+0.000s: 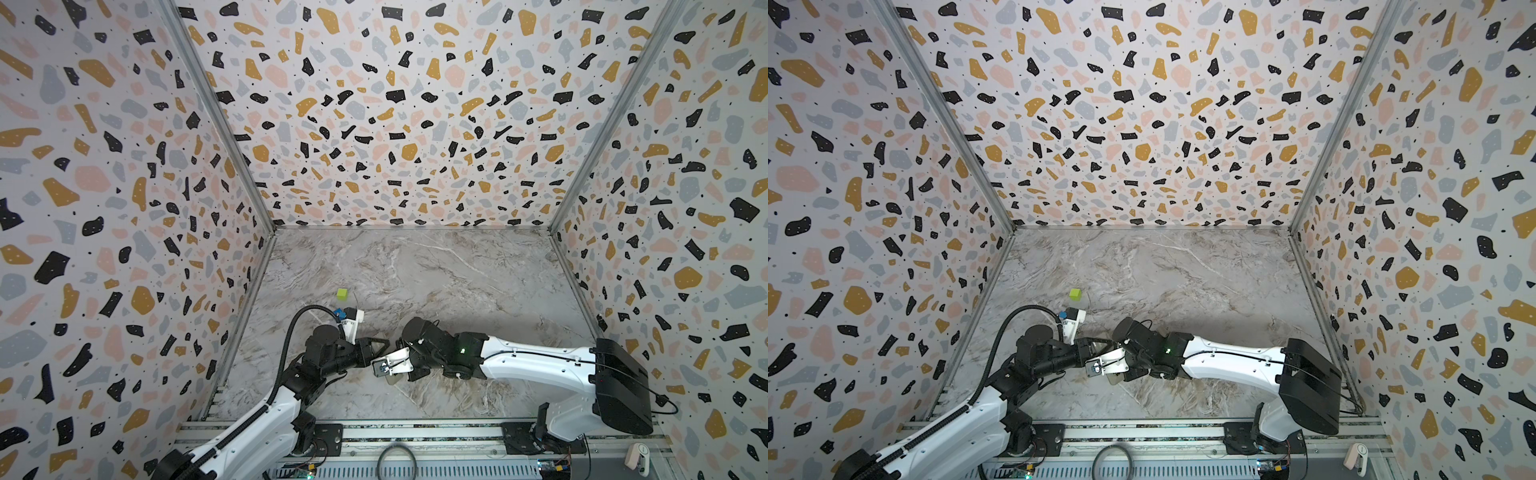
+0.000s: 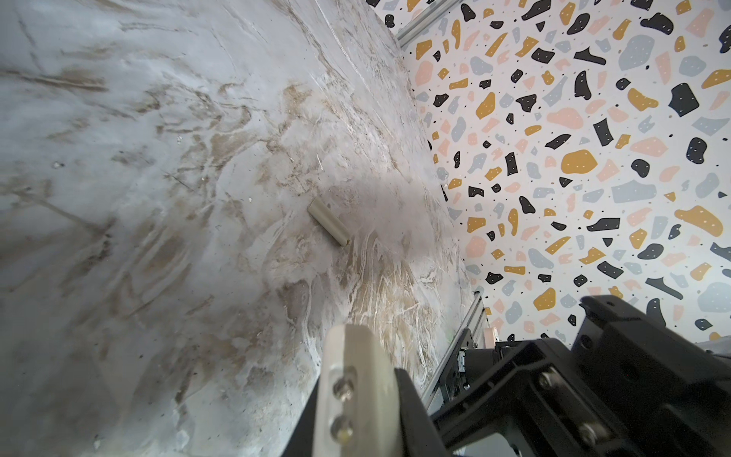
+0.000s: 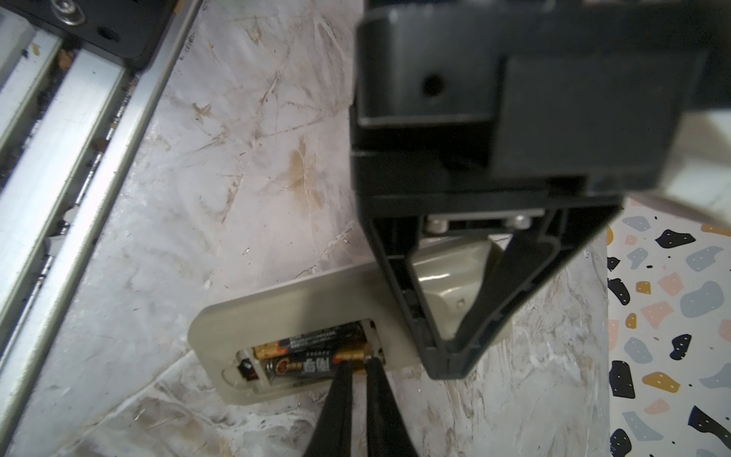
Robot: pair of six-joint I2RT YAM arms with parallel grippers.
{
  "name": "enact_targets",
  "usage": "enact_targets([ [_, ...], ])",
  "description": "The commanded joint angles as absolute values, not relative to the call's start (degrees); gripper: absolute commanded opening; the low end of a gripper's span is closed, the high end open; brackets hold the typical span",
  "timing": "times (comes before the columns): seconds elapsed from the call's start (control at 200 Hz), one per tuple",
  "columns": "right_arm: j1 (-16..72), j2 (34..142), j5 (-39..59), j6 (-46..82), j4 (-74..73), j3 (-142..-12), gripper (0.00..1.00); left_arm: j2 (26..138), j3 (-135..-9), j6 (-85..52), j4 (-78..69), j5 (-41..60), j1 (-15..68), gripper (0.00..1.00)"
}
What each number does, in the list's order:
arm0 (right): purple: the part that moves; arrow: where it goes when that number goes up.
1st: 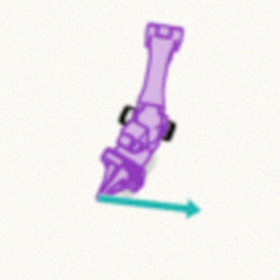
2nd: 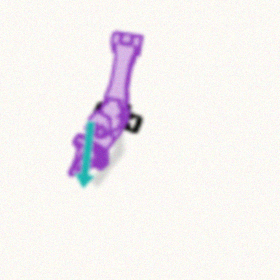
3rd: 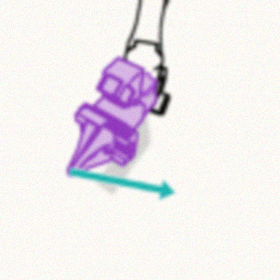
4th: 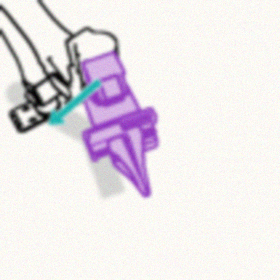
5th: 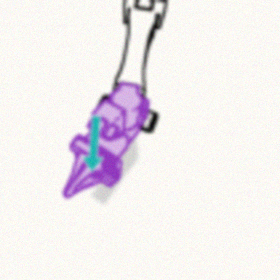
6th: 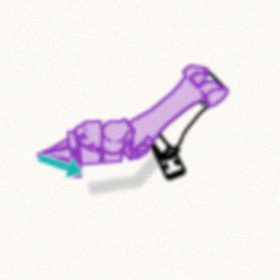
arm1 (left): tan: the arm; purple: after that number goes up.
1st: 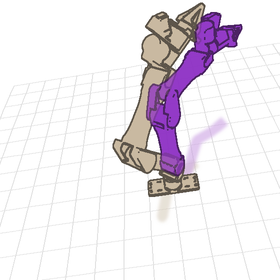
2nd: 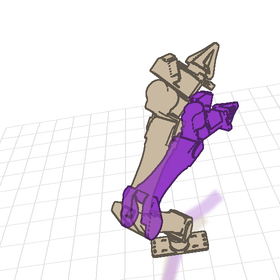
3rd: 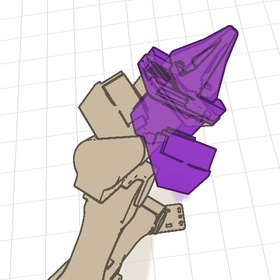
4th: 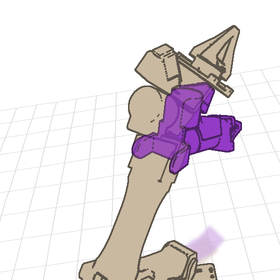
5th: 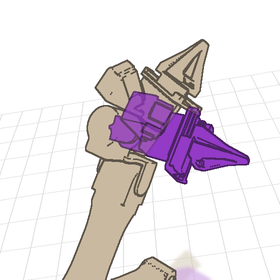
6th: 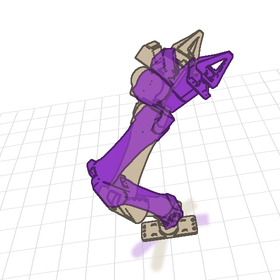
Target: Load the batteries into the remote control
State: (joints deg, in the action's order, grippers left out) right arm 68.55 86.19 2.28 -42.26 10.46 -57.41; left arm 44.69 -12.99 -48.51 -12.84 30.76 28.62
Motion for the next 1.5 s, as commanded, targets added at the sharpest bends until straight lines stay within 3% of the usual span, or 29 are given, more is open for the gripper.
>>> enact_targets([
  [0.0, 69.5, 88.7, 3.6, -42.5, 16.1, -57.0, 0.11, 41.9, -15.3, -50.0, -26.7, 35.7, 28.9, 0.00],
  [0.811, 70.0, 89.3, 2.6, -41.9, 16.8, -56.9, 0.17, 40.7, -15.1, -50.3, -29.1, 36.9, 28.9, 0.00],
  [1.171, 70.1, 87.1, -0.4, -40.3, 15.3, -56.3, 0.12, 41.0, -15.4, -50.0, -27.3, 35.8, 28.9, 0.00],
  [1.497, 63.7, 73.9, 4.2, -24.3, 13.2, -53.6, 0.38, 42.3, -16.1, -46.8, -21.4, 28.0, 28.8, 0.00],
])
